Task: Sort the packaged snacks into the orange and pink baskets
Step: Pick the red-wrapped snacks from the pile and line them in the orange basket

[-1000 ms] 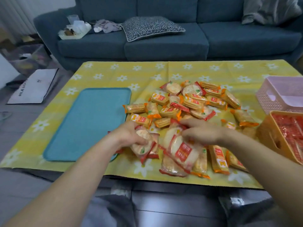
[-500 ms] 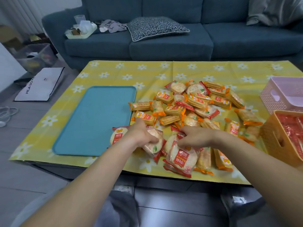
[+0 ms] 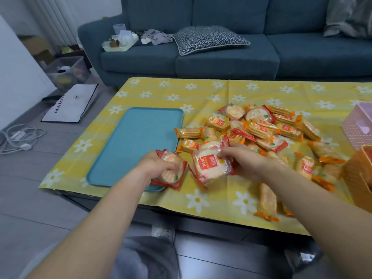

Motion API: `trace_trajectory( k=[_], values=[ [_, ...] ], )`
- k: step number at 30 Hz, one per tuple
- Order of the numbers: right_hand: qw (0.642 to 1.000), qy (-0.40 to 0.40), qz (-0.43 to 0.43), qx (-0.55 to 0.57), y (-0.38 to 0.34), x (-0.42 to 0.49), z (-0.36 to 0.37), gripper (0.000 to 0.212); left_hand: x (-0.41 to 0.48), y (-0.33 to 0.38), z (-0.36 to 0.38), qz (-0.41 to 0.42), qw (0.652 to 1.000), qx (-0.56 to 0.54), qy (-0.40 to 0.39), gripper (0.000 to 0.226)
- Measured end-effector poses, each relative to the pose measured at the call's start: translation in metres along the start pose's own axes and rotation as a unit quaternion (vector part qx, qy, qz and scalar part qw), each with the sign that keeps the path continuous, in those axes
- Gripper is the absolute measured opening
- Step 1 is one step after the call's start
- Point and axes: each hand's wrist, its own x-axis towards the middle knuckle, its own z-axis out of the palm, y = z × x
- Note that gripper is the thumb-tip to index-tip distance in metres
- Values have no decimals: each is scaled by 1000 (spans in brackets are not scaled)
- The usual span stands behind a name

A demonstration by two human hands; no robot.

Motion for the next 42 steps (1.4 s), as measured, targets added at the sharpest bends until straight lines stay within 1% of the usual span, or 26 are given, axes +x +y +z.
trace_trajectory(
  k=[3, 6, 7, 8, 10, 11, 14, 17, 18, 20, 21, 22, 24, 27, 29, 31, 33, 34, 35, 36, 37, 38, 39, 40, 41, 42],
  values=[
    [999, 45, -15, -3, 6, 12, 24, 15, -3, 3, 1, -8, 1000, 14, 2, 59],
    [996, 85, -29, -7, 5, 16, 36, 25, -3, 6, 1, -8, 997, 70, 30, 79],
    [995, 93, -33, 1, 4, 17, 38, 27, -1, 7, 0, -3, 995, 89, 47, 80],
    [994, 101, -36, 12, 3, 16, 38, 30, -2, 9, -1, 11, 994, 92, 58, 76],
    [992, 113, -36, 39, 1, 13, 36, 36, -6, 14, 1, 53, 995, 71, 55, 64],
    [991, 117, -34, 53, 0, 11, 35, 36, -8, 17, 2, 66, 995, 59, 53, 63],
    [984, 147, -50, 93, 1, -2, 27, 36, -18, 36, 14, 107, 992, 35, 60, 75],
    [967, 200, -105, 119, -7, -25, 7, 38, -37, 70, 34, 137, 989, -21, 54, 95],
    [961, 215, -124, 119, -12, -35, 0, 40, -42, 81, 40, 149, 986, -51, 51, 95],
    [946, 255, -169, 109, -23, -68, -32, 40, -61, 108, 69, 182, 975, -123, 32, 77],
    [939, 269, -189, 105, -29, -86, -46, 35, -71, 120, 84, 192, 966, -170, 21, 70],
    [930, 287, -205, 104, -32, -106, -65, 29, -84, 135, 105, 201, 956, -214, 4, 68],
    [905, 342, -228, 111, -32, -145, -106, 24, -115, 167, 149, 221, 941, -253, -47, 69],
    [860, 423, -241, 158, -23, -194, -169, 22, -159, 206, 216, 254, 921, -266, -130, 73],
    [829, 463, -241, 202, -15, -219, -204, 31, -178, 227, 252, 270, 911, -262, -167, 76],
    [799, 503, -238, 227, -7, -235, -232, 37, -193, 243, 282, 293, 905, -249, -183, 75],
    [782, 535, -226, 226, 5, -244, -262, 30, -203, 255, 314, 323, 905, -202, -189, 76],
    [787, 538, -211, 217, 11, -245, -272, 27, -204, 257, 324, 335, 907, -167, -194, 76],
    [801, 539, -182, 187, 15, -246, -282, 24, -203, 260, 336, 343, 908, -128, -204, 74],
    [822, 540, -139, 119, 19, -245, -290, 20, -199, 259, 342, 345, 911, -83, -210, 73],
    [836, 542, -87, 13, 23, -245, -296, 18, -192, 258, 345, 349, 914, -34, -203, 72],
    [828, 550, -36, -106, 27, -244, -305, 22, -184, 256, 347, 361, 916, 13, -174, 71],
    [800, 561, -2, -213, 30, -243, -310, 32, -175, 254, 346, 379, 915, 50, -127, 69],
    [770, 572, 15, -282, 31, -242, -317, 42, -169, 253, 344, 397, 911, 67, -87, 64],
    [751, 583, 18, -308, 32, -243, -320, 48, -163, 251, 342, 413, 906, 64, -66, 58],
    [742, 595, 4, -310, 33, -244, -322, 48, -159, 249, 339, 422, 903, 46, -68, 53]
  ],
)
